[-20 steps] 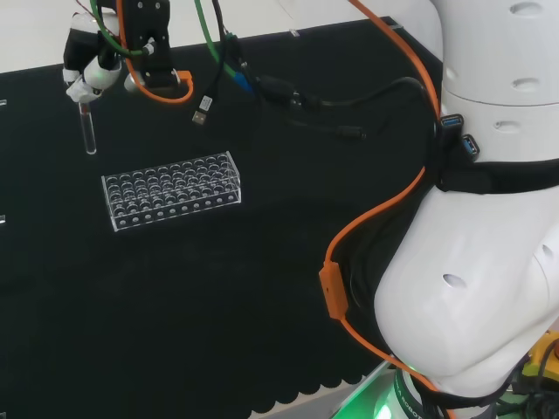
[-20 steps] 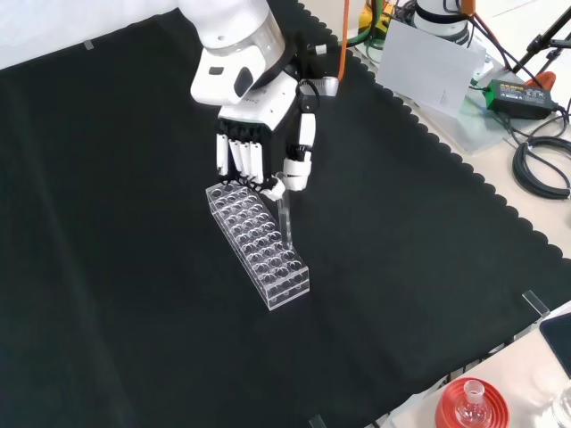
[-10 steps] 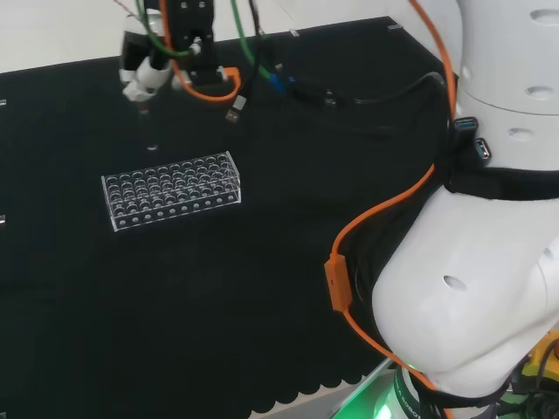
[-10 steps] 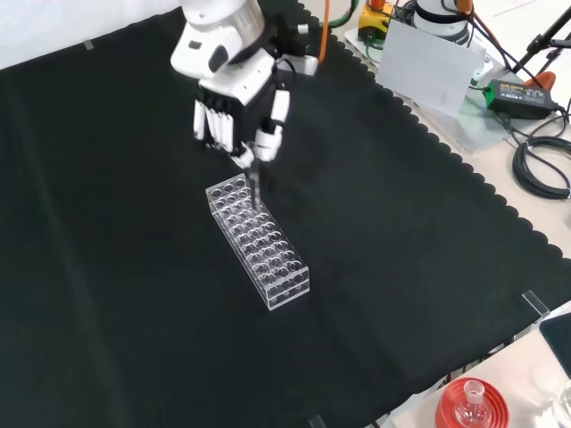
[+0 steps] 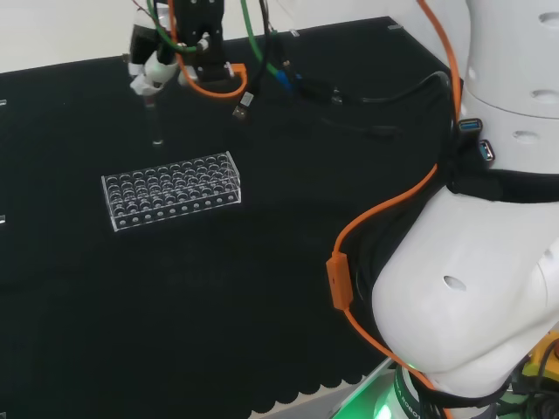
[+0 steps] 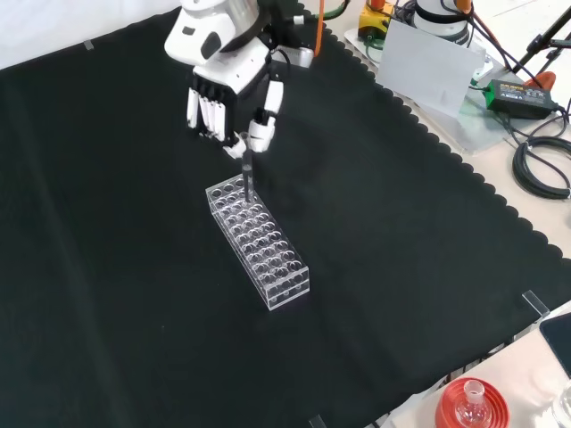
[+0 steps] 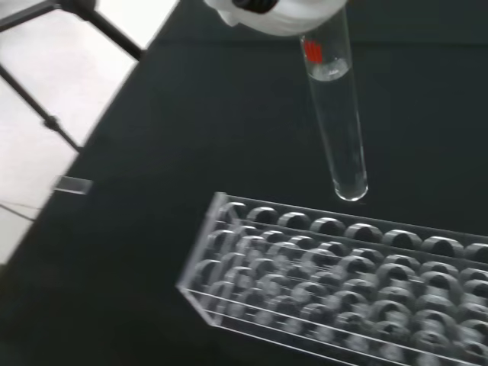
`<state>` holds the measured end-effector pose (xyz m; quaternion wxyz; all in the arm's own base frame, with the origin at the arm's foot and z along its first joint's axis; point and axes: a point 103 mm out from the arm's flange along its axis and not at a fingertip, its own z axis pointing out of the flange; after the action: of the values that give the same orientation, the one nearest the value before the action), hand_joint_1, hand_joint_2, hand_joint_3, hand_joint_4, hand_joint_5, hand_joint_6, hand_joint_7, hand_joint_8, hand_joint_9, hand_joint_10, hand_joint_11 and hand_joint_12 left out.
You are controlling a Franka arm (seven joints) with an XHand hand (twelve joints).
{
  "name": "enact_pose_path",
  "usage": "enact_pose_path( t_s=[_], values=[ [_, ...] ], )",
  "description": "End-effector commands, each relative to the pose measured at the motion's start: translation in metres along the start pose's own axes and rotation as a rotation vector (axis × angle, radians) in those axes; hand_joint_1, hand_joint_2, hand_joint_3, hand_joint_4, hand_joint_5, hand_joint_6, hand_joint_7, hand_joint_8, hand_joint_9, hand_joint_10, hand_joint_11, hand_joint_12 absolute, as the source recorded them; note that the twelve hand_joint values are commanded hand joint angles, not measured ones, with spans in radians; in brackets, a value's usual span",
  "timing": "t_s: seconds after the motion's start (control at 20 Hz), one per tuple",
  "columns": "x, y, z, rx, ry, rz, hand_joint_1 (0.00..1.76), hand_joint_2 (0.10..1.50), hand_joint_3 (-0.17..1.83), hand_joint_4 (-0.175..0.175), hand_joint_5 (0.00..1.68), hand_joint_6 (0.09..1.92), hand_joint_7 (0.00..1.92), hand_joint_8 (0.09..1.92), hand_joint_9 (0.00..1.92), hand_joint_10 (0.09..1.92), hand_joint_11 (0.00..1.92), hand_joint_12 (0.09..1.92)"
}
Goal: Shake the test tube.
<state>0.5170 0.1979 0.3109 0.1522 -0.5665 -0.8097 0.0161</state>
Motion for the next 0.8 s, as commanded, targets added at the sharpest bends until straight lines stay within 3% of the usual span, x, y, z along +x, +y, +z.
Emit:
enact_pose_path(
  t_s=[0.05,0.2,0.6,0.8],
  values=[
    [0.053,0.018,0.009,0.001,0.050,-0.111,1.41,1.05,-0.10,-0.175,1.17,0.68,1.30,0.77,1.17,0.50,0.78,1.22],
    [0.048,0.017,0.008,-0.002,0.045,-0.099,1.41,1.05,-0.10,-0.175,1.17,0.68,1.30,0.77,1.17,0.50,0.78,1.22],
    [-0.002,-0.003,0.007,0.011,-0.001,0.006,1.41,1.05,-0.11,-0.175,1.17,0.67,1.30,0.76,1.17,0.50,0.78,1.21],
    [-0.012,-0.009,0.006,0.003,0.000,0.025,1.41,1.05,-0.11,-0.175,1.17,0.67,1.30,0.76,1.17,0.50,0.78,1.21]
  ],
)
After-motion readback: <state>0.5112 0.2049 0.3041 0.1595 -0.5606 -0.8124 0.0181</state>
